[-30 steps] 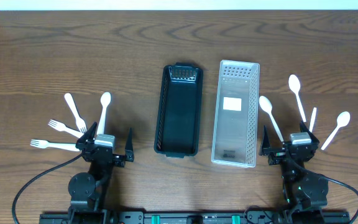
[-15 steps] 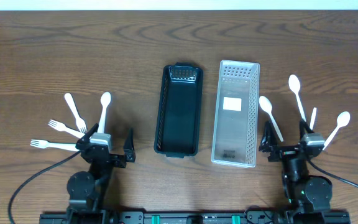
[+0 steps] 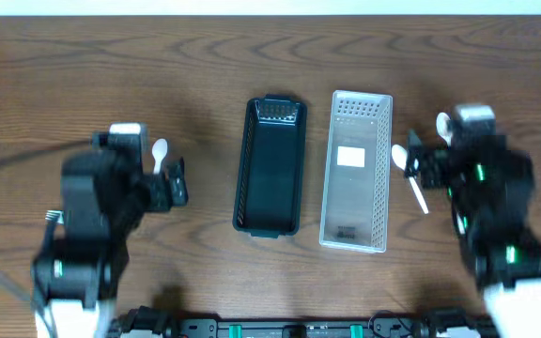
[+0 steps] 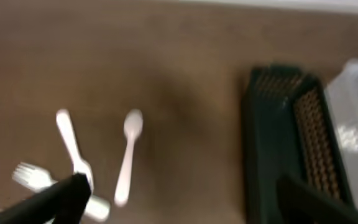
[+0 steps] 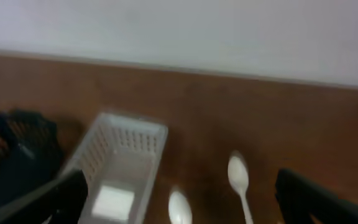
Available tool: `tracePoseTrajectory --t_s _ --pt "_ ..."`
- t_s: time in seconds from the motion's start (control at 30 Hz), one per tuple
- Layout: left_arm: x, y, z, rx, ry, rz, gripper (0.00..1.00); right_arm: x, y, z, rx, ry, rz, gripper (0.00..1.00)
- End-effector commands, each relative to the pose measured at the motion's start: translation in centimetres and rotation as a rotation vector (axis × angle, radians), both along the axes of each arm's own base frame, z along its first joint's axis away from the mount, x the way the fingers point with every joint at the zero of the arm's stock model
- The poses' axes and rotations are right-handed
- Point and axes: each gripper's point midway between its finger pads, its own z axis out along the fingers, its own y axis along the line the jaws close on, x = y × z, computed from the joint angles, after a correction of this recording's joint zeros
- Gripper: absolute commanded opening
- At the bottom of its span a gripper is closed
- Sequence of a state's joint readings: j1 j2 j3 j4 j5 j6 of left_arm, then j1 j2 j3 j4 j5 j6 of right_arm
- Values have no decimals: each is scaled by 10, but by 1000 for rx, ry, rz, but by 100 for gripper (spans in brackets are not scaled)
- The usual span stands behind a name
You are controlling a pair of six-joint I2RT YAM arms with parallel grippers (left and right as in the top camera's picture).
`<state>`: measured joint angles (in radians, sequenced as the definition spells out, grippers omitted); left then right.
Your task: Pack container
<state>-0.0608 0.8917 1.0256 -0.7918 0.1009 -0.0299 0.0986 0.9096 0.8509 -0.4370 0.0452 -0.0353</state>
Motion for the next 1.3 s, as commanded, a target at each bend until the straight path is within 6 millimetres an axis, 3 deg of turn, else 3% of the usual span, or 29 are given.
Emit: tracePoseTrajectory --t_s 0.0,0.2,0.27,0.33,0.37,0.43,0.5,0.57,0.7,0.83,1.03,1.27 --pt "8 2 -7 20 137 10 98 22 -7 -19 -51 189 -12 99" --pt "12 2 -43 34 330 6 98 39 -11 -69 -83 465 -25 98" --pt "14 1 -50 36 356 6 98 43 -11 -83 -89 501 -28 60" --pt "16 2 -55 40 373 5 98 45 -11 -94 -86 532 -32 35" --pt "17 3 -58 55 383 -3 91 46 -11 -101 -83 552 -36 28" --pt "18 7 -64 84 405 4 66 47 -11 -112 -73 585 -48 24" --pt "19 10 -69 100 424 14 57 48 -11 -124 -76 616 -47 18" --pt "20 10 -74 102 443 12 53 49 -11 -135 -68 644 -57 14" --pt "22 10 -82 106 474 9 24 51 -10 -161 -45 710 -89 5" --pt "23 10 -90 108 501 7 8 50 -7 -185 -19 772 -98 3" --pt "24 10 -93 110 512 5 6 46 14 -207 71 842 -21 3" --pt "24 10 -93 110 512 5 6 50 45 -206 179 832 90 4"
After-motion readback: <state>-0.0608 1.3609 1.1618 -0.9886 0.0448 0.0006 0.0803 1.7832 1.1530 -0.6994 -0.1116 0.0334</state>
